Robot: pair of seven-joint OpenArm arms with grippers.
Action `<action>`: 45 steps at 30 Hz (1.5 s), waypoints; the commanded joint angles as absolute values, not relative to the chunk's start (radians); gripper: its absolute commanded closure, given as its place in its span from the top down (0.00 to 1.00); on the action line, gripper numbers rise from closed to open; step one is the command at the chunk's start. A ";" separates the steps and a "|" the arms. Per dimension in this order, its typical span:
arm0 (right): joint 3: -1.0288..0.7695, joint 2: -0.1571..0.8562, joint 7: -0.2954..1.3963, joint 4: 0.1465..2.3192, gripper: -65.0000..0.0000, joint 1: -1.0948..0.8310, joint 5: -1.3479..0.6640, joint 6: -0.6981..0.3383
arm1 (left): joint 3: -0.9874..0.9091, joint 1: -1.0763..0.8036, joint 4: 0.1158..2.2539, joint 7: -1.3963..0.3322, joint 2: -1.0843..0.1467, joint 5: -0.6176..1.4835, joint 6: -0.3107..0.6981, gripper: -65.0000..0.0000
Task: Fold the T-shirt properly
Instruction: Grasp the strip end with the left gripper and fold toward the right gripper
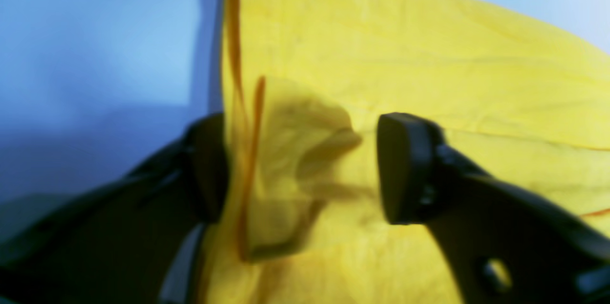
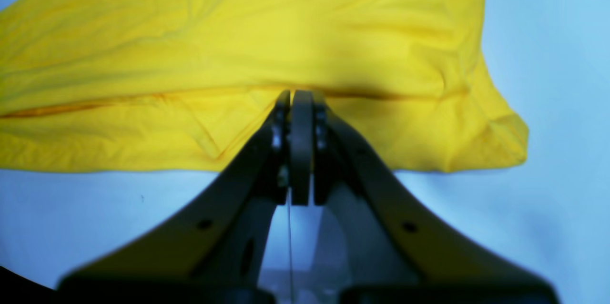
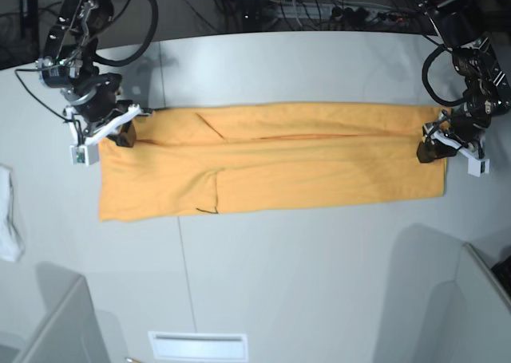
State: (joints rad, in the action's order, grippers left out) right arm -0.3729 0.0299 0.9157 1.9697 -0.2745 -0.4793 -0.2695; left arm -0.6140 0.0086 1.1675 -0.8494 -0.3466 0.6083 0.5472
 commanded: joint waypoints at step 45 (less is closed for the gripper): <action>-0.378 0.036 0.903 1.982 0.00 -0.266 -0.490 -0.269 | -0.289 -0.217 1.845 -0.909 -0.193 0.587 0.298 0.00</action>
